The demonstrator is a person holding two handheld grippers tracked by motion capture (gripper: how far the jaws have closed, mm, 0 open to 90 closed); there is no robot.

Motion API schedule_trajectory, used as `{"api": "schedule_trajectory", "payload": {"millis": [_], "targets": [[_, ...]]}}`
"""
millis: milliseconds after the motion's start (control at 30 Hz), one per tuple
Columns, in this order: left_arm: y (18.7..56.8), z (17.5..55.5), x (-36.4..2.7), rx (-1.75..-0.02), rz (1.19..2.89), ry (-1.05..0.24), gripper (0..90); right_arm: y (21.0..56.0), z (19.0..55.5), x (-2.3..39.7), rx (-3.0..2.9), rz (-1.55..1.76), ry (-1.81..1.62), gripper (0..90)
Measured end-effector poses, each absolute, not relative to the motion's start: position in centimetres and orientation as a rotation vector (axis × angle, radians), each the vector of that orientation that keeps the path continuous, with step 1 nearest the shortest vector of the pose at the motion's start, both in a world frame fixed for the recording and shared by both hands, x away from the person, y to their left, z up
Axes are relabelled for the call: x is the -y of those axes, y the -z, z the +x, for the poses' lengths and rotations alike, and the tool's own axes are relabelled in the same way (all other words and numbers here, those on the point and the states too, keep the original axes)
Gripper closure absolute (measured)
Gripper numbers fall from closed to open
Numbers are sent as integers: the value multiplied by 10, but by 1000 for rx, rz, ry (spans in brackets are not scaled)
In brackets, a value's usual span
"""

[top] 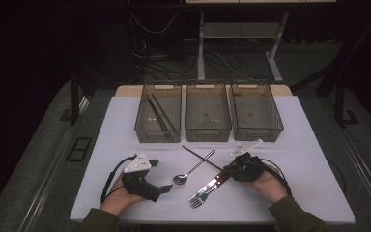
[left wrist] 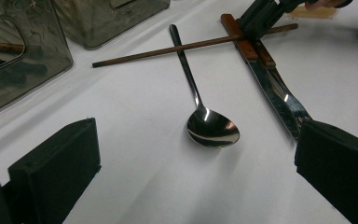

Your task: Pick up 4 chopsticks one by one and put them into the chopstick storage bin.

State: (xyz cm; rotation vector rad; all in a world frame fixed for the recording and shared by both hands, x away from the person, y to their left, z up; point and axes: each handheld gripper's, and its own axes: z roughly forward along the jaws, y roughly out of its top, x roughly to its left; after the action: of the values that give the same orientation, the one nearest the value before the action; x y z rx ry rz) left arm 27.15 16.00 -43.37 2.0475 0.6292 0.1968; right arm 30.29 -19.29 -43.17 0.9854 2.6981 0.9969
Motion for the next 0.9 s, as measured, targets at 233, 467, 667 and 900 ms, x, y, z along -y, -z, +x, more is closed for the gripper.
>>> {"api": "schedule_trajectory", "payload": {"millis": [233, 467, 667, 900], "targets": [[434, 271, -160, -630, 2046, -196, 0, 432, 303, 192, -2694, 988, -994, 839], [434, 271, -160, -629, 2047, -196, 0, 431, 303, 193, -2698, 984, -992, 846], [434, 271, -160, -629, 2047, -195, 0, 427, 304, 195, -2686, 988, -1027, 847], [434, 272, -160, -628, 2048, -196, 0, 423, 304, 198, -2669, 990, -1057, 847]]}}
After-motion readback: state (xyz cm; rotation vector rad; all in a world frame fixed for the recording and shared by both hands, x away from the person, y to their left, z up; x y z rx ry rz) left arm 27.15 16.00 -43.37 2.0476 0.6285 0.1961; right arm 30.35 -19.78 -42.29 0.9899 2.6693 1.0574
